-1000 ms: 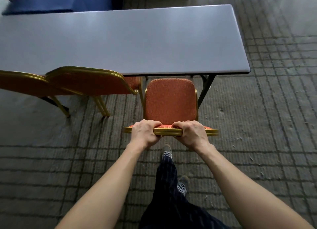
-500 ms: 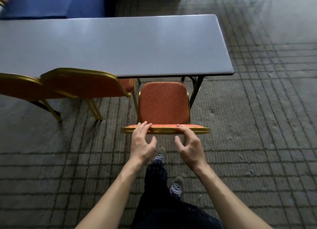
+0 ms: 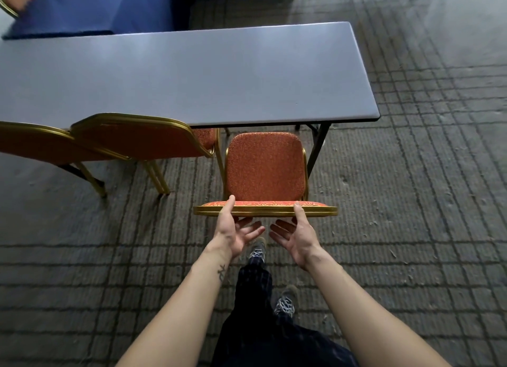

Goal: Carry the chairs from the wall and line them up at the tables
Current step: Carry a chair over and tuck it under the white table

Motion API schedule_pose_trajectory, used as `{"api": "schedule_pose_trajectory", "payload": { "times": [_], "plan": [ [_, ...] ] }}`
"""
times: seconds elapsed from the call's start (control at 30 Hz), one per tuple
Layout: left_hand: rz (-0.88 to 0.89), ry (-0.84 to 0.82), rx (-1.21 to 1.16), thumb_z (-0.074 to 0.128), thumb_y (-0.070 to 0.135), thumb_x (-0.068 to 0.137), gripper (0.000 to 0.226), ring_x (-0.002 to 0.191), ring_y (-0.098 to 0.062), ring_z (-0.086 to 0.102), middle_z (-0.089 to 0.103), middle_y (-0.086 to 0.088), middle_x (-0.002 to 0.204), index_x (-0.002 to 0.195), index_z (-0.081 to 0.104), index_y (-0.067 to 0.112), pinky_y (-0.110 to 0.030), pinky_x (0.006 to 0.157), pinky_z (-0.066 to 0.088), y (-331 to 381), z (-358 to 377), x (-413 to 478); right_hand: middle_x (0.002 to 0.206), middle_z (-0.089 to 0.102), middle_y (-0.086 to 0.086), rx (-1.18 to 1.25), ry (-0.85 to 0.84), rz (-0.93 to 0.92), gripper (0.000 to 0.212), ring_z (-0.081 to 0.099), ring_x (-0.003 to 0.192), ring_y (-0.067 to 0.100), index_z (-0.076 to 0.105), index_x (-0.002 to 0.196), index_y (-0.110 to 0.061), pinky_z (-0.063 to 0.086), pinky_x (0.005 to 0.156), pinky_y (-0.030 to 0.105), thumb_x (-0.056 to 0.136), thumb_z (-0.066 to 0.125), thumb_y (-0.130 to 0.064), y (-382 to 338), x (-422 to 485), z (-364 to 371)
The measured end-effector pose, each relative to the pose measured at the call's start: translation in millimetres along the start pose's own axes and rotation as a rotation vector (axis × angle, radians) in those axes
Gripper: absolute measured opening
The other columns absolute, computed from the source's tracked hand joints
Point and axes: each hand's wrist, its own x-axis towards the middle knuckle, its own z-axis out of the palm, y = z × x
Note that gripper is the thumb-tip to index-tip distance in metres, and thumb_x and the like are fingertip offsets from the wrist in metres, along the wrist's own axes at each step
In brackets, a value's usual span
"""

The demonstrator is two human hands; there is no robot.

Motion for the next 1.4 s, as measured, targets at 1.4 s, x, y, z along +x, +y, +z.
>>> {"api": "schedule_pose_trajectory", "payload": {
  "times": [1.4],
  "plan": [
    [0.011,0.055,-0.167,0.050,0.019,0.088,0.033,0.118,-0.046,0.061,0.062,-0.026,0.125,0.116,0.055,0.002,-0.064,0.081,0.056,200.2,175.4,197.4,0.112,0.069,0.027,0.148,0.168,-0.096,0.028,0.071,0.102,0.040,0.057,0.109,-0.002,0.060,0.082,0.057,0.100,0.062,-0.028,-207.0,223.5,147.8]
  ]
}}
